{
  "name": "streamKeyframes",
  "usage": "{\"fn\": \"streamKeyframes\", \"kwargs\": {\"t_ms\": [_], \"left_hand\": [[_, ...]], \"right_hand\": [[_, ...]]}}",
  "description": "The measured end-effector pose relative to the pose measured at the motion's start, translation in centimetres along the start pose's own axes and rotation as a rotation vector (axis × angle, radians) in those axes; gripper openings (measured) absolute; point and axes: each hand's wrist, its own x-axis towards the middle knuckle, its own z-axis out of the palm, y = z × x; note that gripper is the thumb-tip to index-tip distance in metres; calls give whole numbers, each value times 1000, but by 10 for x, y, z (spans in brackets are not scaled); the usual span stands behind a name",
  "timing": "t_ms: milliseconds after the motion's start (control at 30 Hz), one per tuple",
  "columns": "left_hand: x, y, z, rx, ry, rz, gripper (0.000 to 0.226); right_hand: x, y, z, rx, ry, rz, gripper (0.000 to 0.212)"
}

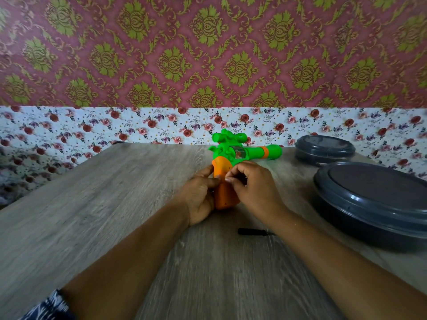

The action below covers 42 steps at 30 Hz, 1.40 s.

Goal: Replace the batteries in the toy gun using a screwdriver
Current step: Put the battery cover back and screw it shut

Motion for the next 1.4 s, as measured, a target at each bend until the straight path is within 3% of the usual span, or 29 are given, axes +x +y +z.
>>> {"fn": "streamKeyframes", "kwargs": {"t_ms": [300, 567, 867, 1033, 1133, 1267, 1333, 1400], "left_hand": [[-3, 2, -2, -37, -97, -18, 47], [1, 1, -6, -45, -86, -34, 42], [3, 2, -9, -42, -50, -48, 44], [4, 3, -9, -64, 13, -75, 47], [6, 5, -11, -72, 19, -89, 50], [9, 5, -11, -75, 45, -88, 49], [12, 4, -12, -80, 51, -97, 48], [14, 4, -14, -73, 59, -104, 49]], "right_hand": [[-6, 2, 4, -94, -10, -113, 8], [-5, -1, 3, -122, -93, -149, 14], [-7, -3, 4, -183, -152, -191, 39], [9, -9, -15, -48, -234, -22, 41], [20, -12, -43, -22, -507, 113, 36], [21, -18, -73, -183, -1116, 331, 15], [18, -16, -71, -343, -1239, 386, 26], [15, -14, -62, -466, -1256, 372, 29]]}}
